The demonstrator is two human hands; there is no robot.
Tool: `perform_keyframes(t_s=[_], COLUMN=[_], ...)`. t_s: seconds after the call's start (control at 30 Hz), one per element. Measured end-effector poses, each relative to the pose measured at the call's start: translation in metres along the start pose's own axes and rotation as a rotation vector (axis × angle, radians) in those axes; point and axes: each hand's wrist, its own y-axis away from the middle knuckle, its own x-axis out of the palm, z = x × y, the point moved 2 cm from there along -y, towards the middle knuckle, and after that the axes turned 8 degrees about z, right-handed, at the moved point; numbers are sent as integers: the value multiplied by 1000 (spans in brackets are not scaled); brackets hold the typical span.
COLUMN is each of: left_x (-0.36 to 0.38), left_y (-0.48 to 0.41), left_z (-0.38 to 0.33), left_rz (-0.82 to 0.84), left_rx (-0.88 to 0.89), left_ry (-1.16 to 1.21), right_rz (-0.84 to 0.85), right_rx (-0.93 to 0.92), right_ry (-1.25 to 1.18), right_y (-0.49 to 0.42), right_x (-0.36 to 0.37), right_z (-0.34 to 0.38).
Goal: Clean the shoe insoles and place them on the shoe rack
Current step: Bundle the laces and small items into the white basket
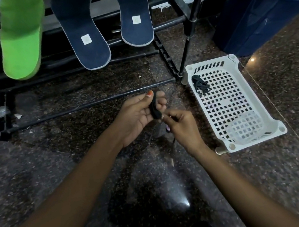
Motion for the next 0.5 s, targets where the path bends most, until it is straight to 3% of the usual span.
perform_keyframes(t_s=[0.1, 0.23, 0.5], left_x=[-6, -11, -12], left_y=[-3, -3, -2], left_z=[0, 6, 10], left_rz=[-82, -101, -72], left_rx=[63, 46, -97], left_ry=[5, -243, -707], right_rz=[56, 98, 37], right_rx=[-90, -209, -249], right_ry=[181, 364, 430], right_y=[9, 13, 6], right_x=[9, 10, -6], right_z=[1, 5, 15])
